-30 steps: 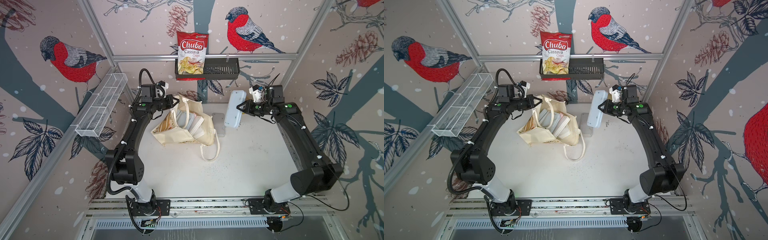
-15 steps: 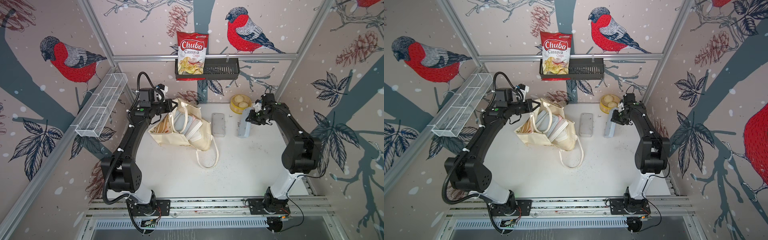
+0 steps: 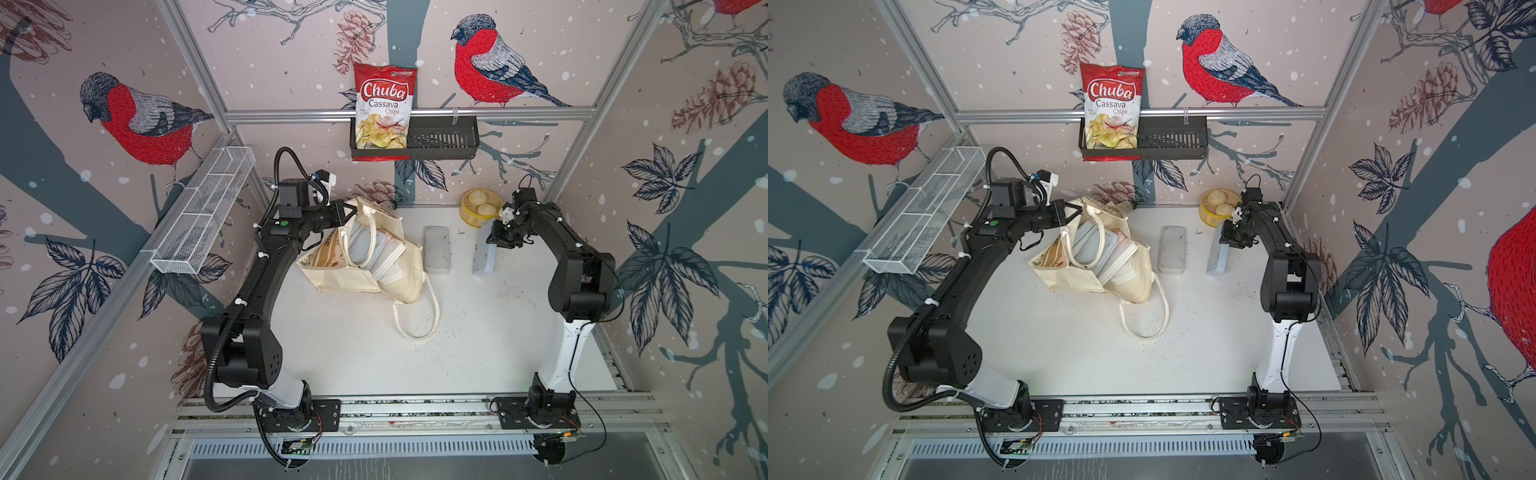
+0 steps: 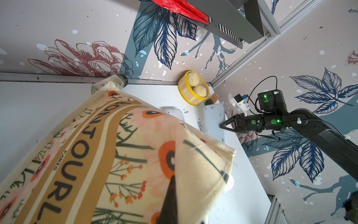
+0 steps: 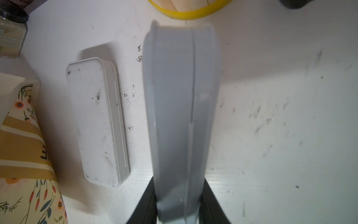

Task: Take out the pencil case from the canvas bag
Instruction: Place the pencil case at the center of the board.

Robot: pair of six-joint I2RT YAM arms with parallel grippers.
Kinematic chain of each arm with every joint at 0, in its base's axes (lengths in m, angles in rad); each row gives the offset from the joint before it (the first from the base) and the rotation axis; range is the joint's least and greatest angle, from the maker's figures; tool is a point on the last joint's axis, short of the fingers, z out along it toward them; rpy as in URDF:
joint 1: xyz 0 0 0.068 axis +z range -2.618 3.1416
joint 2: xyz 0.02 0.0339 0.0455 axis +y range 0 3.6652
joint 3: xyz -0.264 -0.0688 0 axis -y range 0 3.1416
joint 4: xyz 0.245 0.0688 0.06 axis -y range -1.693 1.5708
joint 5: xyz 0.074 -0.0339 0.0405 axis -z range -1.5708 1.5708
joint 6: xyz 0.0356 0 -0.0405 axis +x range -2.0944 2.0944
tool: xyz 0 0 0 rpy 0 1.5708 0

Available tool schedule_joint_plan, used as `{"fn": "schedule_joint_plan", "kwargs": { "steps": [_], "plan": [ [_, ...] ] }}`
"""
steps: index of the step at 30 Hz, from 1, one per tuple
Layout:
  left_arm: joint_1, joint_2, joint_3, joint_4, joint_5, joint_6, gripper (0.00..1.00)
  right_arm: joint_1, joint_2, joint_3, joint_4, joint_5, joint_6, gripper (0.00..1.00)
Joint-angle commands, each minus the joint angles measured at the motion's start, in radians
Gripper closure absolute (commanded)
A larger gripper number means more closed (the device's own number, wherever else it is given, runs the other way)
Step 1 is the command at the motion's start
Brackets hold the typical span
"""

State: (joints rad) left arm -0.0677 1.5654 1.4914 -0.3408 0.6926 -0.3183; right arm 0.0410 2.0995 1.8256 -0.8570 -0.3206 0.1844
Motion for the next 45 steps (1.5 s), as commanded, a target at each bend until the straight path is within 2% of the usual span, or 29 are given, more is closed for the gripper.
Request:
{"fn": "schedule_joint_plan", "kwargs": {
  "steps": [1,9,26,41,43,45],
  "plan": [
    [0.003,-0.004,-0.005,0.053,0.003,-0.001,1.0,0.002,0.029,0.031,-0.036,-0.051,-0.038,1.0],
    [0.004,-0.004,-0.014,0.064,0.007,-0.01,1.0,0.026,0.136,0.161,-0.11,-0.122,-0.081,0.98],
    [0.006,-0.011,-0.023,0.074,0.013,-0.014,1.0,0.019,0.365,0.441,-0.237,-0.17,-0.118,0.91],
    [0.009,-0.022,-0.029,0.081,0.015,-0.019,1.0,0.027,0.367,0.375,-0.208,-0.201,-0.111,0.82],
    [0.011,-0.023,-0.029,0.081,0.016,-0.019,1.0,0.027,0.366,0.374,-0.207,-0.199,-0.107,0.79],
    [0.011,-0.025,-0.031,0.081,0.015,-0.019,1.0,0.027,0.364,0.374,-0.203,-0.191,-0.102,0.7]
  ]
}}
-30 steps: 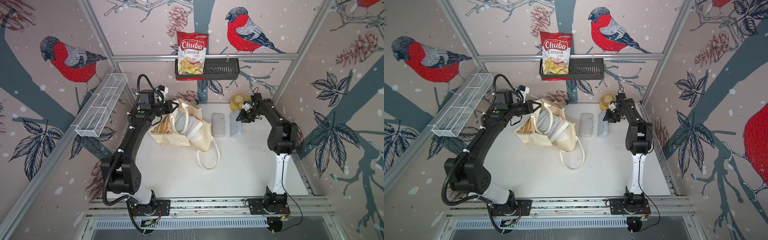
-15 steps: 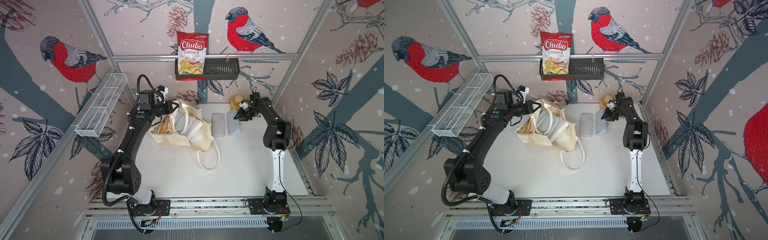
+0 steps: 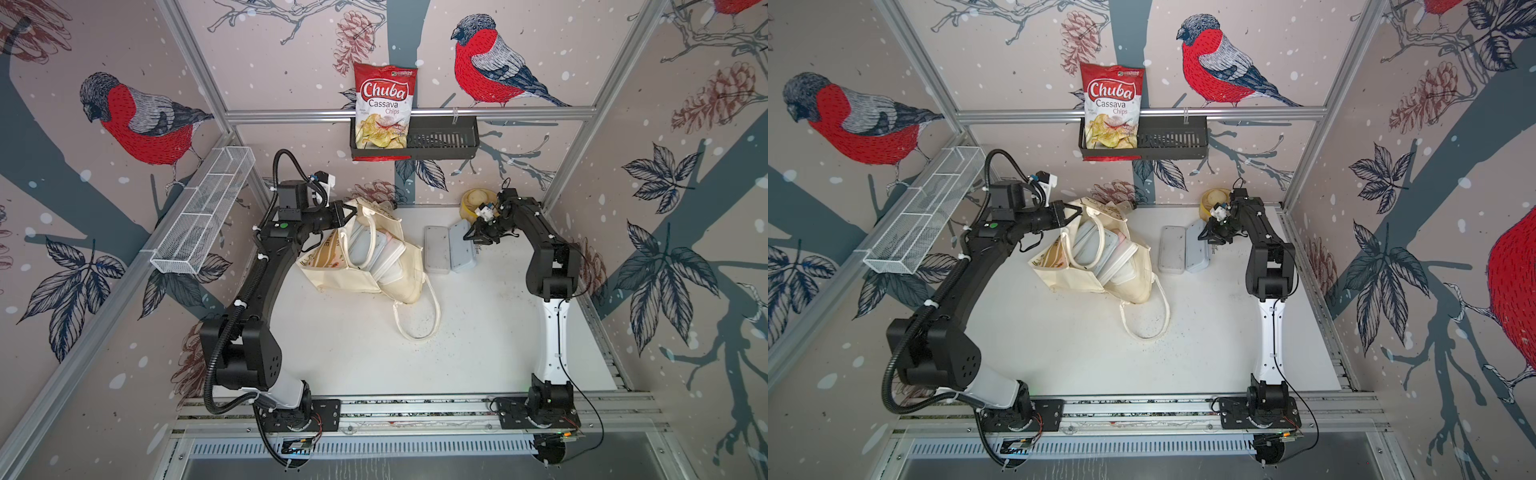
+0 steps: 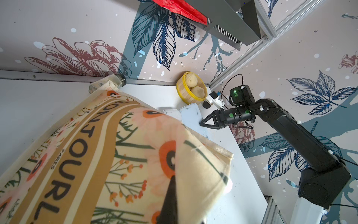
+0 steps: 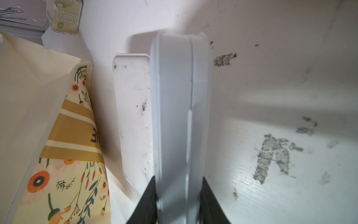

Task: Take out the pencil case from the canvas bag
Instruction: Place the pencil case at the center of the board.

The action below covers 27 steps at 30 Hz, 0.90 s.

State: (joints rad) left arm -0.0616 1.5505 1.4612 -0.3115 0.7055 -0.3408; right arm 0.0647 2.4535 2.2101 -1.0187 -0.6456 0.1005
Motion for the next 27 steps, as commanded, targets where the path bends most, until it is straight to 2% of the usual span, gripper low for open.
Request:
{"fn": "schedule_joint_plan", "kwargs": {
  "steps": [1,3,8,18,27],
  "plan": [
    [0.005,-0.012,-0.001,0.051,0.003,0.003,1.0,0.003,0.01,-0.009,-0.038,0.142,-0.014,0.65],
    [0.004,-0.013,-0.001,0.054,0.002,0.003,1.0,0.002,0.008,-0.007,-0.036,0.163,-0.003,0.58],
    [0.007,-0.015,-0.002,0.052,0.004,0.003,1.0,-0.002,-0.001,-0.007,-0.025,0.2,0.015,0.46],
    [0.013,-0.026,-0.005,0.062,0.005,0.0,1.0,-0.003,-0.041,0.0,-0.02,0.266,0.047,0.41],
    [0.014,-0.018,-0.024,0.092,0.019,-0.025,1.0,0.045,-0.217,-0.118,0.067,0.382,0.137,0.4]
  ]
}}
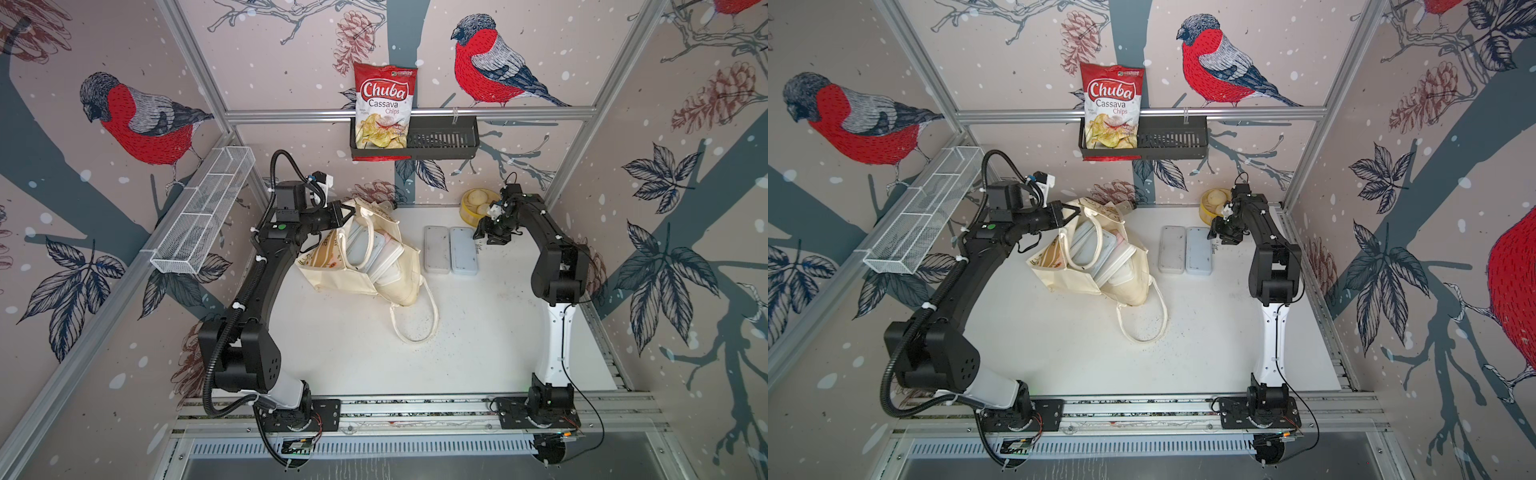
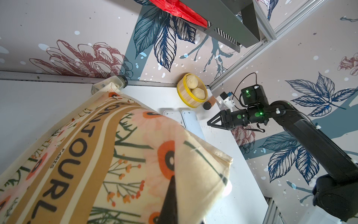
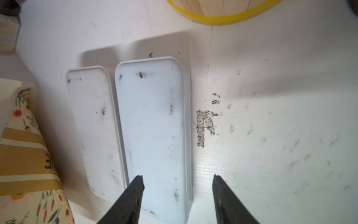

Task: Take out the pencil case from the canvas bag
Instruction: Place the pencil case at the center of the board.

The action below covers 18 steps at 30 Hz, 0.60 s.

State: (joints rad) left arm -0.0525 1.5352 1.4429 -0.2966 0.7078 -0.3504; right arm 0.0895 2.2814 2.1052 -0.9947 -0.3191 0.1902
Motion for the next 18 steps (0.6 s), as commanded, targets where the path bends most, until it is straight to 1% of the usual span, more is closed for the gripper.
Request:
{"fn": "schedule_joint_plan", "kwargs": {
  "steps": [1,11,14,18],
  "plan": [
    [0.006,-0.003,-0.007,0.08,0.019,-0.02,1.0,0.03,-0.063,-0.018,0.048,0.069,0.054,0.4],
    [0.006,-0.01,-0.027,0.115,0.034,-0.049,1.0,0.165,-0.263,-0.07,0.109,0.188,0.129,0.4],
    [0.005,-0.006,-0.03,0.123,0.039,-0.058,1.0,0.229,-0.328,-0.081,0.141,0.218,0.14,0.41],
    [0.006,-0.001,-0.037,0.135,0.041,-0.069,1.0,0.356,-0.422,-0.102,0.206,0.277,0.129,0.41]
  ]
}}
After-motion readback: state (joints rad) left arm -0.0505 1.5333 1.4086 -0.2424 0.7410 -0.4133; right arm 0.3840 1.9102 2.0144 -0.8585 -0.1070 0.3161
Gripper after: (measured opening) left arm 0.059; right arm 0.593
